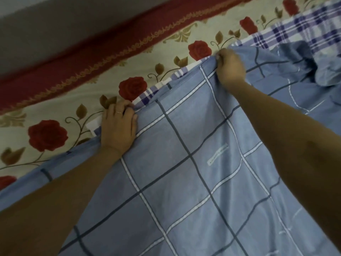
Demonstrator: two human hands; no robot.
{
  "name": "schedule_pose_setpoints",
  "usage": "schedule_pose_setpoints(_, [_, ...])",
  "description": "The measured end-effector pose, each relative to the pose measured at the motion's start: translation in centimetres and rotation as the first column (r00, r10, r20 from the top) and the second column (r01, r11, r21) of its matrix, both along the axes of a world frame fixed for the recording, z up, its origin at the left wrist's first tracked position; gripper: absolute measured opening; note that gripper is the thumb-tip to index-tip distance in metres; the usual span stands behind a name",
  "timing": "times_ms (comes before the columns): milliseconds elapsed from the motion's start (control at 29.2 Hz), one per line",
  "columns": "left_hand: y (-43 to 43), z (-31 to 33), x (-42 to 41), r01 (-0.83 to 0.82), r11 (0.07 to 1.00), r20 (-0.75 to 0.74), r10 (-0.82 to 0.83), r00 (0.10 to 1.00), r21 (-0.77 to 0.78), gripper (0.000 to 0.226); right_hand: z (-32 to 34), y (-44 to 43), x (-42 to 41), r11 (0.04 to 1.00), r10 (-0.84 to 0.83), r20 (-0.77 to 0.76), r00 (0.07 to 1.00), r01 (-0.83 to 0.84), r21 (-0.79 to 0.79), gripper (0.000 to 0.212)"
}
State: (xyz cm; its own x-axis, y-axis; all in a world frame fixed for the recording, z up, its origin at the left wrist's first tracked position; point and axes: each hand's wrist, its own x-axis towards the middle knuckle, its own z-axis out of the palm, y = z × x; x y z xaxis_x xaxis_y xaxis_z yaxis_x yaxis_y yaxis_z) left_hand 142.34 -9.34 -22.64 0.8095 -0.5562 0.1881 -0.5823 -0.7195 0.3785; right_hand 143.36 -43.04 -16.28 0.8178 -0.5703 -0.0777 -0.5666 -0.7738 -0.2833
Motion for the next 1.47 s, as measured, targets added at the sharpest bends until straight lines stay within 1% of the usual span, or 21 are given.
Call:
schedule_pose_setpoints(103, [0.1,-0.1,0.3,-0.069,0.994,-0.046,0.065,0.997,-0.084,0.027,-0.4,0.3,0.6,1.0,-0.001,-0.105,0.995,0.004,0.029,0.032])
schedule_pose_setpoints(206, [0.1,0.0,0.5,-0.131,0.981,-0.088,0.119,0.989,-0.141,0.027,-0.1,0.6,0.7,0.993,-0.013,-0.114,0.993,0.026,0.116,0.035])
schedule_pose_setpoints(377, [0.0,0.1,0.3,-0.109,0.985,-0.075,0.099,0.992,-0.133,0.029,0.7,0.5,0.1,0.987,0.05,0.136,0.989,-0.07,0.146,0.022])
schedule_pose_setpoints(446, [0.1,0.1,0.3,-0.106,0.987,-0.067,0.098,0.993,-0.12,0.029,0.4,0.6,-0.1,0.988,0.058,0.144,0.988,-0.078,0.132,0.021])
schedule_pose_setpoints(617, [0.1,0.0,0.4,-0.086,0.994,-0.043,0.083,0.996,-0.069,0.028,-0.6,0.7,1.0,0.999,0.015,0.104,0.994,-0.019,0.038,0.018])
schedule_pose_setpoints(720, [0.0,-0.1,0.4,-0.063,0.997,-0.01,0.063,0.998,-0.046,0.024,-0.5,1.0,2.0,1.0,0.011,0.084,0.996,-0.01,-0.01,0.029])
schedule_pose_setpoints(857, [0.1,-0.1,0.3,-0.05,0.997,0.0,0.05,0.999,-0.054,0.016,-0.1,1.5,2.7,0.98,-0.024,-0.185,0.982,-0.013,-0.196,0.029])
schedule_pose_setpoints(891, [0.1,-0.1,0.3,-0.051,0.997,-0.01,0.051,0.999,-0.061,0.015,-0.1,2.0,2.3,0.971,-0.041,-0.172,0.984,-0.001,-0.241,0.032])
schedule_pose_setpoints(960, [0.0,-0.2,0.2,-0.059,0.996,-0.031,0.057,0.998,-0.071,0.019,-0.1,4.1,0.0,0.949,0.025,0.036,0.999,-0.012,-0.315,0.041])
schedule_pose_setpoints(994, [0.0,-0.2,0.1,-0.054,0.996,-0.035,0.051,0.998,-0.067,0.023,0.0,5.8,-1.9,0.95,0.127,0.152,0.98,-0.077,-0.302,0.043])
schedule_pose_setpoints(1028, [0.0,-0.1,0.2,-0.04,0.998,-0.029,0.038,0.999,-0.056,0.029,0.0,7.9,-4.5,0.939,0.27,0.208,0.94,-0.21,-0.271,0.045])
schedule_pose_setpoints(1063, [0.1,-0.2,0.3,-0.023,0.999,-0.016,0.022,1.0,-0.039,0.034,-0.3,10.2,-7.6,0.884,0.441,0.179,0.88,-0.391,-0.257,0.048])
schedule_pose_setpoints(1131, [0.2,-0.4,0.5,0.017,1.0,0.02,-0.017,1.0,0.005,0.043,-1.7,13.2,-14.2,0.651,0.735,-0.042,0.677,-0.722,-0.235,0.054])
schedule_pose_setpoints(1165, [0.2,-0.4,0.7,0.033,0.999,0.027,-0.034,0.999,0.023,0.044,-2.6,13.2,-17.1,0.558,0.792,-0.153,0.592,-0.802,-0.214,0.056])
schedule_pose_setpoints(1200, [0.1,-0.5,0.8,0.042,0.998,0.023,-0.043,0.999,0.039,0.045,-3.3,12.2,-19.1,0.528,0.79,-0.246,0.562,-0.827,-0.193,0.057])
schedule_pose_setpoints(1234, [0.1,-0.6,0.8,0.044,0.998,0.011,-0.045,0.999,0.051,0.045,-3.9,10.7,-20.1,0.564,0.745,-0.31,0.59,-0.806,-0.177,0.059])
schedule_pose_setpoints(1268, [0.1,-0.6,0.8,0.035,0.998,-0.006,-0.035,0.999,0.061,0.045,-4.4,9.0,-20.3,0.646,0.657,-0.355,0.665,-0.74,-0.189,0.061])
schedule_pose_setpoints(1337, [0.4,-0.6,0.8,0.017,0.997,-0.041,-0.014,0.999,0.081,0.046,-3.9,6.9,-19.4,0.836,0.375,-0.427,0.823,-0.499,-0.229,0.062])
schedule_pose_setpoints(1371, [0.2,-0.1,0.8,0.029,0.995,-0.07,-0.023,0.997,0.091,0.046,-3.2,6.4,-19.3,0.913,0.179,-0.434,0.883,-0.314,-0.262,0.063])
schedule_pose_setpoints(1440, [0.0,1.0,0.6,0.045,0.99,-0.113,-0.03,0.993,0.132,0.044,-1.8,7.4,-19.8,0.965,-0.177,-0.325,0.929,0.099,-0.241,0.067])
schedule_pose_setpoints(1474, [-0.1,1.6,0.5,0.021,0.989,-0.138,0.0,0.99,0.147,0.044,-1.3,8.6,-20.4,0.955,-0.275,-0.262,0.925,0.231,-0.184,0.068])
